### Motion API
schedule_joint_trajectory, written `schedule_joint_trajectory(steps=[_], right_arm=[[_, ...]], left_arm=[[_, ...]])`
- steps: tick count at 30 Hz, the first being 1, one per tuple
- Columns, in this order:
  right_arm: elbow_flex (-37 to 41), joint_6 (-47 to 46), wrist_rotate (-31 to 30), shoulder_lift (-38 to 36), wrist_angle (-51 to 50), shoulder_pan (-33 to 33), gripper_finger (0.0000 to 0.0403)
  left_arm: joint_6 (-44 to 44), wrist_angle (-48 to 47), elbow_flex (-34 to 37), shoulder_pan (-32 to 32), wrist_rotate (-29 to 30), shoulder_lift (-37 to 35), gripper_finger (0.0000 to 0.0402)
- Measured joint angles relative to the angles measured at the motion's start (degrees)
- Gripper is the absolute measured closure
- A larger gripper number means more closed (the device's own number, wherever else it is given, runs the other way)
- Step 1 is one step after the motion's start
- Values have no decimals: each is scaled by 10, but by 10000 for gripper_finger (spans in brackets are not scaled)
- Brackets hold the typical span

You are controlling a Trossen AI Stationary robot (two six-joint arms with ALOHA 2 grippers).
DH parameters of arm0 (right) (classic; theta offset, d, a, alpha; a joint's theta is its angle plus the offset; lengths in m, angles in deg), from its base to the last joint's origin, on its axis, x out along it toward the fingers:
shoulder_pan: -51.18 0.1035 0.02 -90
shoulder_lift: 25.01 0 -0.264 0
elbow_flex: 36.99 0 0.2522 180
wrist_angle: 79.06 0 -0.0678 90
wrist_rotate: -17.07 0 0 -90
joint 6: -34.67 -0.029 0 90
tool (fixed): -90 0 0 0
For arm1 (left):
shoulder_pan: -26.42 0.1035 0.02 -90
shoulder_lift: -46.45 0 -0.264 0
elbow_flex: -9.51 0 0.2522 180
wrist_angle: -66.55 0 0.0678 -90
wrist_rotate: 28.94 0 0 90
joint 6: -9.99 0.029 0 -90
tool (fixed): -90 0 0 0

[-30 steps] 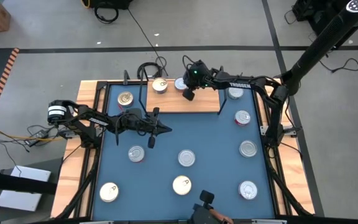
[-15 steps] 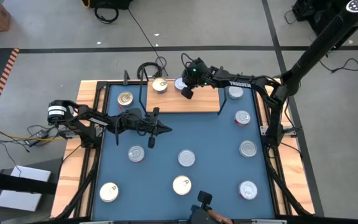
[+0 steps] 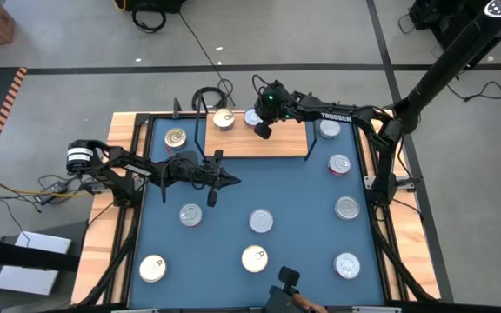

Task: Stack canned seafood by type on shelf
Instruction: Put the top left red tuna can on the shelf

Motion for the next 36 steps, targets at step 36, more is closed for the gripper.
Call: schedule_joint_trajectory(steps=[36], right_arm=[[-35,-28,-14,40,-58,1,398]], left_arm=[[0,5,0,0,-1,0,400]])
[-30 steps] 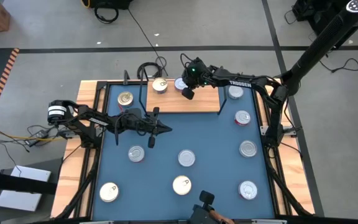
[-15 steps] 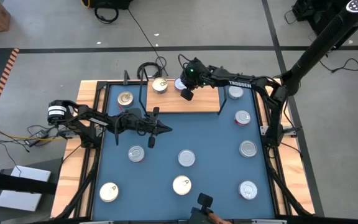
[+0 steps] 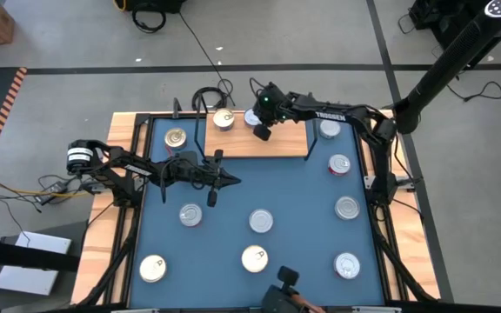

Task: Stack canned seafood by type on shelf
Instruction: Put the top left red tuna can on the shelf

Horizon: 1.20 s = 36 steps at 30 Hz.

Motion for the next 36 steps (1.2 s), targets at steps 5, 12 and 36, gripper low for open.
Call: schedule_joint_trajectory(steps=[5,12,36], right_arm=[[-1,0,1,6,24,2,399],[0,-4,6,6,32,-5,399],[2,8,37,6,24,-7,399]], left_arm=[[0,0,0,0,-2,0,400],[1,1,0,0,-2,0,400],[1,1,0,0,1,0,400]])
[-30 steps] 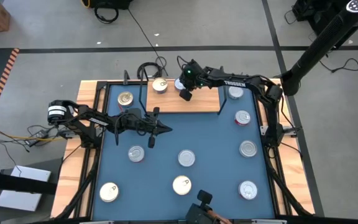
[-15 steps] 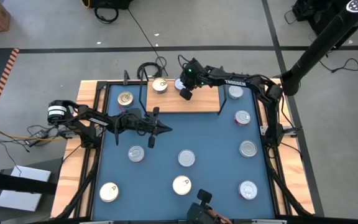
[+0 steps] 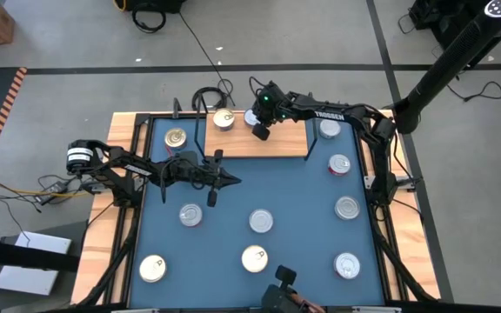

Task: Stack canned seafood by type on shelf
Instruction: Put the top left red tuna can on the shelf, then put the bottom right white tuna can on the shelf

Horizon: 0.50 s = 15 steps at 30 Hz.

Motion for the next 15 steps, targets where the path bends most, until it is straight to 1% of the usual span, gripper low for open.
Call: schedule_joint_trajectory(steps=[4,12,15], right_arm=[[-2,9,0,-1,-9,6,399],[-74,23,-7,-6,-140,38,399],[-82,38,-7,-18,-156,63,399]], left_arm=[[0,0,0,0,0,0,400],[0,0,0,0,0,0,400],[0,0,0,0,0,0,400]])
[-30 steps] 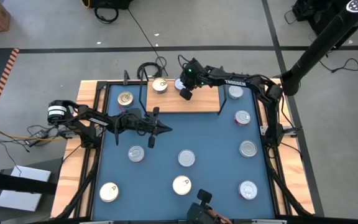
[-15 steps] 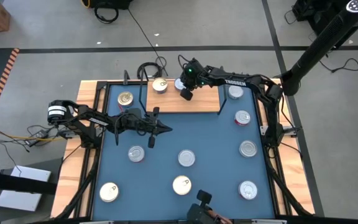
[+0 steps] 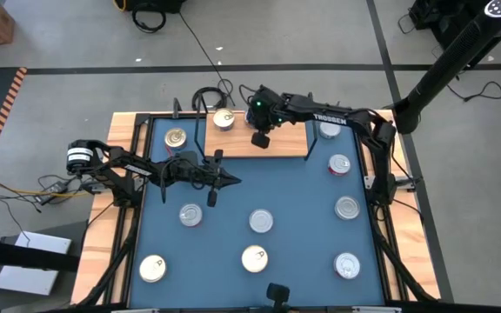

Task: Stack canned seafood by type on shelf
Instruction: Put the bottom right white tuna can on the shelf

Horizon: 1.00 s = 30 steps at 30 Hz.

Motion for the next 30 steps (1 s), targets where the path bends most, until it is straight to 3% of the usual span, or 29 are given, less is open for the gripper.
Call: schedule_joint_trajectory(steps=[9,17,30], right_arm=[[7,-18,-2,-41,21,60,402],[76,-40,-59,-66,109,108,402],[192,-137,-68,-168,156,184,403]], left_arm=[[-1,-2,0,0,0,0,400],[-1,-3,0,0,0,0,400],[0,-3,0,0,0,0,400]])
